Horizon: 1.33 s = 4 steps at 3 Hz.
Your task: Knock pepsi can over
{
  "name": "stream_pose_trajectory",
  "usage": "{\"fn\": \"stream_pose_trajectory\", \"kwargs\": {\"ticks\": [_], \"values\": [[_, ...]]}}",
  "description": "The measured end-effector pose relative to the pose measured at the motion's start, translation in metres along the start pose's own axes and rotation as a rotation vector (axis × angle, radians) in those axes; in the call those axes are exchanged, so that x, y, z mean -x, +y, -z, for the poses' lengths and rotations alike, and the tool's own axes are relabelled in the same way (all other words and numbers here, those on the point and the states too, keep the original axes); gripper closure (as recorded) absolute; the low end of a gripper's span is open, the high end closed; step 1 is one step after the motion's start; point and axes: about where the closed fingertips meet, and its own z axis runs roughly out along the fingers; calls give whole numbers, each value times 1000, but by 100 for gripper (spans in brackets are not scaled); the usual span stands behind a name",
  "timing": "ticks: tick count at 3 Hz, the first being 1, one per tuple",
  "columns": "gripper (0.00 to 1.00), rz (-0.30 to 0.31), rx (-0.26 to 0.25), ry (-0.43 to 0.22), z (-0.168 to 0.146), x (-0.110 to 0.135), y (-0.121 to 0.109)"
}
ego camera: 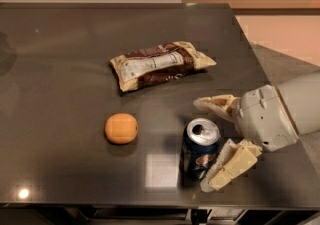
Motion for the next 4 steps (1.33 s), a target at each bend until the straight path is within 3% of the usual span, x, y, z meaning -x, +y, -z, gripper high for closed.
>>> {"fn": "stream_pose_trajectory", "kwargs": {"ticks": [2, 3, 4], "values": [[49, -8, -6, 0, 2, 7, -3], [72, -11, -20, 94, 9, 15, -15], [96, -8, -46, 255, 23, 26, -34]]}}
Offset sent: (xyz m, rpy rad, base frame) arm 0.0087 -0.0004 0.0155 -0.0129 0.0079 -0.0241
